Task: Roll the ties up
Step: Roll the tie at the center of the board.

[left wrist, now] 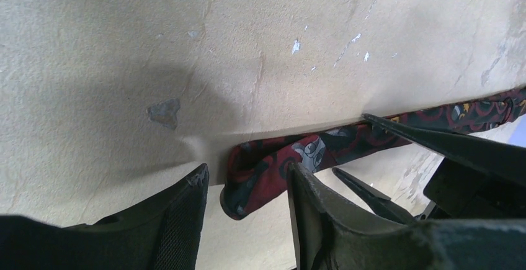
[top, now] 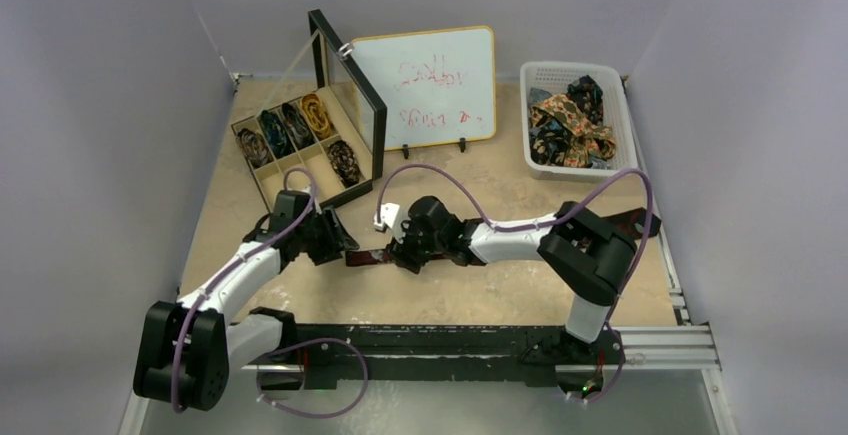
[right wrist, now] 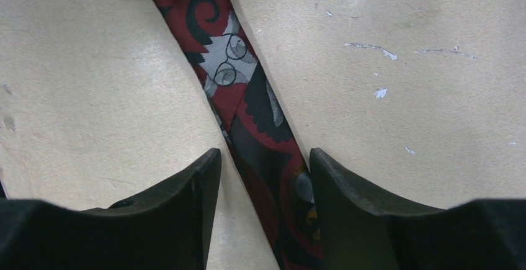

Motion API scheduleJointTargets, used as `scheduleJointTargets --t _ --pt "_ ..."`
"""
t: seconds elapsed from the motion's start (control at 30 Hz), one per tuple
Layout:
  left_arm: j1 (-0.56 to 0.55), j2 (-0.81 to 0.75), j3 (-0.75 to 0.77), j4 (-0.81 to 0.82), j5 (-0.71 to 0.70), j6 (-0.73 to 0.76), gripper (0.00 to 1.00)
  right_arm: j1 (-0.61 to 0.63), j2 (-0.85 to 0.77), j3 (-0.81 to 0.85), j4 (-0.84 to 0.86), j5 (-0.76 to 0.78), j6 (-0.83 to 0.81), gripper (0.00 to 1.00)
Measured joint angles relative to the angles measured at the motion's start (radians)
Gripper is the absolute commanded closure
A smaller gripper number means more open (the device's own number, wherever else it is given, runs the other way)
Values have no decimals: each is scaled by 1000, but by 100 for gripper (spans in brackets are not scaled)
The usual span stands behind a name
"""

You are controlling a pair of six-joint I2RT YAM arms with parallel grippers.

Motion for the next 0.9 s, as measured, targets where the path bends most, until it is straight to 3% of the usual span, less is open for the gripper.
scheduleJointTargets --t 0.1,0.3,0.53,0.63,0.77,0.9 --pt "0 -22 6 -18 -12 -7 51 15 0 0 2 27 -18 58" --pt "0 -40 10 -39 -32 -23 51 41 -23 -23 15 68 -19 55" --pt "0 -46 10 -46 -32 -25 48 43 -71 -21 -8 90 23 31" --pt "0 -66 10 -48 -32 -26 46 41 -165 -22 -5 155 93 4" --pt "0 -84 10 -48 -32 -26 43 9 -363 -91 66 288 283 1" --pt "0 -85 10 -48 -28 -26 43 -115 -548 -249 153 307 534 1"
